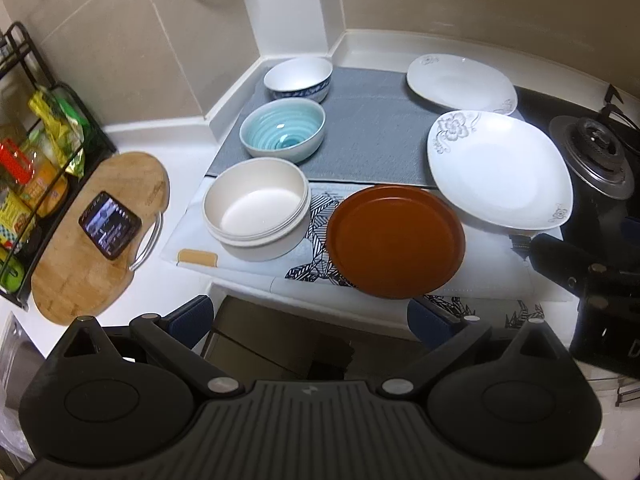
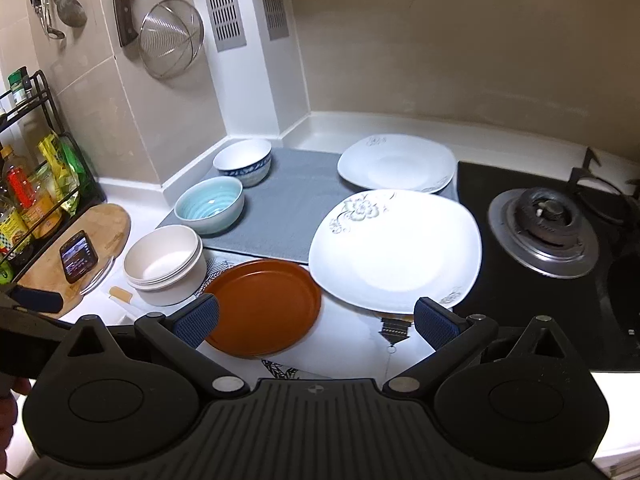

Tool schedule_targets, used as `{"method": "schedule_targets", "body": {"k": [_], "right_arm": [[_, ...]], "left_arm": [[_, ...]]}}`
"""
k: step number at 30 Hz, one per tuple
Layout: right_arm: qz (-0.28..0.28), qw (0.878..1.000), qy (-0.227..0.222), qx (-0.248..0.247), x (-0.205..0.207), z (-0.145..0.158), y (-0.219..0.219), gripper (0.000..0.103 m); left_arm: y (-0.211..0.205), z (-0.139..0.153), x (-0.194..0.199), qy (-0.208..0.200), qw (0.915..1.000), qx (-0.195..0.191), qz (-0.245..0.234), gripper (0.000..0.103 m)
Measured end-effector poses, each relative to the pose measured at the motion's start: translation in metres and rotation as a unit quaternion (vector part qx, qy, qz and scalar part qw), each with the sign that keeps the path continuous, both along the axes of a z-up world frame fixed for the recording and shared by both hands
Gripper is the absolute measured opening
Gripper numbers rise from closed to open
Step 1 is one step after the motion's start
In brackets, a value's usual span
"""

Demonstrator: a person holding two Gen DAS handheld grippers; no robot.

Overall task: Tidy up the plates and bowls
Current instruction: 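Move both grippers toward the rim of the terracotta-orange plate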

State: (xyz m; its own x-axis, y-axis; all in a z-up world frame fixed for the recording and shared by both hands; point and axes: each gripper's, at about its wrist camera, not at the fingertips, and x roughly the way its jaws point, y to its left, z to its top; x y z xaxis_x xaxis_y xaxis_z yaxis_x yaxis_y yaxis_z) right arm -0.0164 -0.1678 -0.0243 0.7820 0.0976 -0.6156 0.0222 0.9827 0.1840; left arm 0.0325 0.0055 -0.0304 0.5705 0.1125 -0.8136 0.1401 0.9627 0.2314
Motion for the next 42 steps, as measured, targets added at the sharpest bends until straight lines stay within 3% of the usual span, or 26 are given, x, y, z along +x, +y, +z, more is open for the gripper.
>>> {"method": "schedule_targets", "body": {"k": [15,27,35,39,42], "right_arm": [[0.043,0.997,0.057,0.027,0.043,-0.006,-0.004,0.103],[0.081,0.993,0.088,0.008,0.081,-0.021,0.027,0.103],[0.114,0.986,0.122,0.009,0.108,-0.037,0.042,0.103],[0.095,0.981,0.165,0.036,0.108,-0.056,0.034,0.103],[0.076,0.978,0.184,0.062,0.111,-0.069,0.028,0.103]], "left_arm": [[0.006,-0.006,0.029,0.042,0.9981,-0.018,0.040,0.103],[0.058,-0.035,0.069,0.086,0.9925,-0.047,0.073,0.103],[0.082,-0.053,0.089,0.094,0.9894,-0.107,0.031,0.103],[0.085,-0.059,0.100,0.111,0.9845,-0.135,0.011,0.103],[0.081,-0.065,0.106,0.128,0.9827,-0.133,-0.001,0.103]]}}
